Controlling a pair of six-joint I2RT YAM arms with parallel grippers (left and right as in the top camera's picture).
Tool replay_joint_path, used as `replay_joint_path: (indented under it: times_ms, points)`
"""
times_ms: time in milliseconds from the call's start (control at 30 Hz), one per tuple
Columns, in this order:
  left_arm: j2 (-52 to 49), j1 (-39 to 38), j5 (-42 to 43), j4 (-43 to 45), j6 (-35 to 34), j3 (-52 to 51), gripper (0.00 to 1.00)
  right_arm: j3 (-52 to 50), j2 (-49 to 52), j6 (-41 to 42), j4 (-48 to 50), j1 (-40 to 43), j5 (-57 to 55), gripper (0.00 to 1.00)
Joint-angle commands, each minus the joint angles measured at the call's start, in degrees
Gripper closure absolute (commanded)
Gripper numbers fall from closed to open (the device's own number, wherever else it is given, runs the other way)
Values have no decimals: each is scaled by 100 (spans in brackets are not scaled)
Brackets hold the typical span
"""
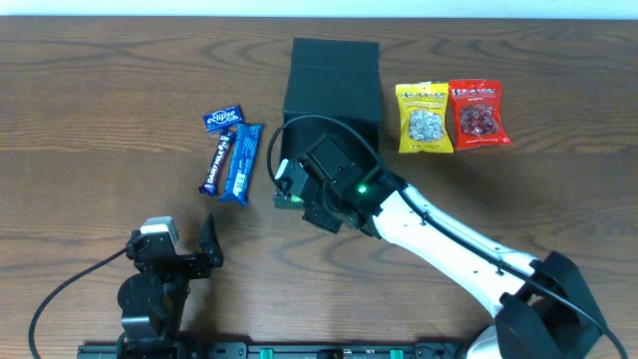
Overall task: Pack container
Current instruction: 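Release the Haribo bag in the box and retract the right gripper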
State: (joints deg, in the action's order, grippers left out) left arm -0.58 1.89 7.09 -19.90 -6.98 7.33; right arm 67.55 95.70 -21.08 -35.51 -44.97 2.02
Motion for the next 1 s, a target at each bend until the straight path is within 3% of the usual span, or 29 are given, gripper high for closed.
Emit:
replay_joint_path:
  times_ms: [0, 100, 200, 367, 633, 667, 700, 767, 967]
  points:
    - [37, 35, -2, -35, 122, -125, 5, -7, 90, 170, 160, 33, -236, 99]
    - [37, 35, -2, -35, 122, -125, 5, -7, 90, 509, 476, 31, -490, 99]
    - [37, 35, -2, -35, 122, -125, 5, -4, 90, 1198, 990, 31, -1429, 99]
    - [37, 35, -2, -35, 122, -125, 5, -4, 98, 1482, 1589, 28, -2474, 98]
    - [37, 35, -2, -35, 122, -125, 5, -7, 518, 1327, 1670, 37, -1110, 98]
    - [37, 35, -2, -35, 122, -125, 5, -7, 592, 1331, 1663, 37, -979, 83]
    - [37, 35, -2, -37, 122, -125, 5, -7, 640, 1329, 1639, 31, -835, 51]
    - [37, 35, -2, -35, 122, -125, 5, -4, 632, 1333, 1613, 26, -754, 2]
    - [37, 35, -2, -35, 122, -125, 5, 50, -245, 1351, 1644, 33, -748, 1]
